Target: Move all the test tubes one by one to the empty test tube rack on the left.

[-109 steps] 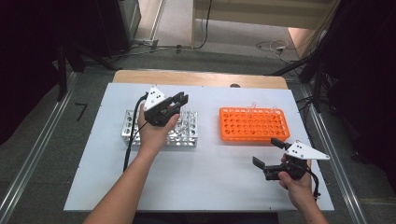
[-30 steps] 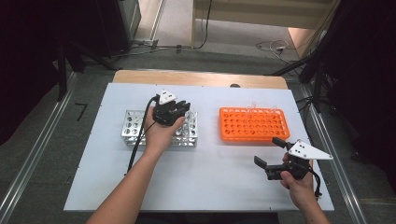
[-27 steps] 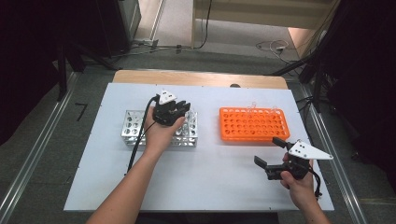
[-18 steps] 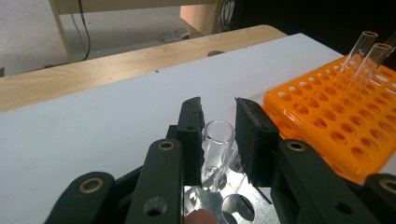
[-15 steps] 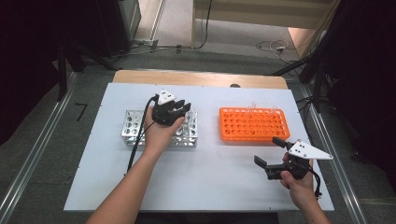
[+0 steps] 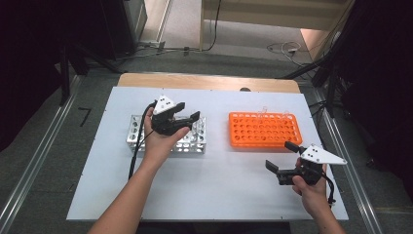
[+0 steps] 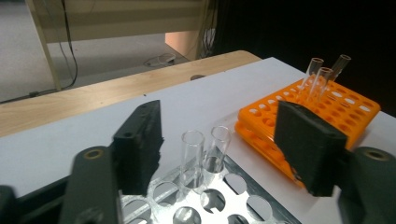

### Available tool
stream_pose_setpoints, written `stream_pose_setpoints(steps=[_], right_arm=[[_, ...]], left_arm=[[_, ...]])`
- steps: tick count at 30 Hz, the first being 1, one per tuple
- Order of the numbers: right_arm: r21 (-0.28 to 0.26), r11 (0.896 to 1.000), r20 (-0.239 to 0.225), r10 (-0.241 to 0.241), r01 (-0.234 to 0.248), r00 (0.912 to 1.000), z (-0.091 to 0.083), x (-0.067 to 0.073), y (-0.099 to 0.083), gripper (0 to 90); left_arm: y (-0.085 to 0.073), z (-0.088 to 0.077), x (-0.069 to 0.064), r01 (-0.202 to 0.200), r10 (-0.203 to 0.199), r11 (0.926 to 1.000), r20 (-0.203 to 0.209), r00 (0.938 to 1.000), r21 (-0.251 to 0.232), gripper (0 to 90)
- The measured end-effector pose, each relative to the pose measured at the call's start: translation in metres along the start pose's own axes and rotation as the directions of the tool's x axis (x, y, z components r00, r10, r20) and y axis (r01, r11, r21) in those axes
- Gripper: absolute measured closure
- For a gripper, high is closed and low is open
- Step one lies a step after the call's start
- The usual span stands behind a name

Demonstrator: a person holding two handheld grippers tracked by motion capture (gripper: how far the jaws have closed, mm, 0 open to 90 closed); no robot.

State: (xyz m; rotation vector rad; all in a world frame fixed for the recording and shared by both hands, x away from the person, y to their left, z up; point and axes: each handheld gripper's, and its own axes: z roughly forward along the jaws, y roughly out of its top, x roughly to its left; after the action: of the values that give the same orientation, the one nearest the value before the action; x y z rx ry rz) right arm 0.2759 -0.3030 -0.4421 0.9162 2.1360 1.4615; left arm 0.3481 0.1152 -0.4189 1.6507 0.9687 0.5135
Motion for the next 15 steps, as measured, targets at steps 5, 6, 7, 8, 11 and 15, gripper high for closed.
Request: stream_pose_setpoints(steps=[5, 6, 7, 8, 11, 15], right_arm=[[-0.002, 1.0, 0.017, 0.013, -0.013, 0.9998, 0.002, -0.004, 0.001, 0.0], [-0.003, 1.0, 0.022, 0.013, -0.013, 0.9997, 0.003, -0.006, 0.001, 0.0], [-0.005, 1.0, 0.025, 0.019, -0.019, 0.9995, 0.003, -0.007, 0.002, 0.0], [-0.004, 1.0, 0.032, 0.023, -0.022, 0.9992, 0.004, -0.008, 0.002, 0.0], [0.0, 1.0, 0.057, 0.029, -0.029, 0.9979, 0.007, -0.014, 0.003, 0.0], [0.002, 0.999, 0.098, 0.047, -0.048, 0.9941, 0.013, -0.026, 0.005, 0.2]], left_arm=[[-0.001, -0.011, -0.005, -0.017, 0.017, 0.9998, 0.028, 0.9995, -0.003, 18.5], [-0.001, -0.014, -0.006, -0.015, 0.015, 0.9999, 0.034, 0.9993, -0.004, 14.9], [-0.001, -0.016, -0.007, -0.014, 0.015, 0.9999, 0.037, 0.9992, -0.002, 12.2], [-0.002, -0.018, -0.007, -0.012, 0.012, 0.9999, 0.044, 0.9989, -0.003, 9.9], [-0.003, -0.024, -0.009, -0.011, 0.011, 0.9999, 0.067, 0.9977, -0.005, 2.7], [-0.007, -0.033, -0.015, -0.017, 0.019, 0.9997, 0.093, 0.9955, -0.018, 0.0]])
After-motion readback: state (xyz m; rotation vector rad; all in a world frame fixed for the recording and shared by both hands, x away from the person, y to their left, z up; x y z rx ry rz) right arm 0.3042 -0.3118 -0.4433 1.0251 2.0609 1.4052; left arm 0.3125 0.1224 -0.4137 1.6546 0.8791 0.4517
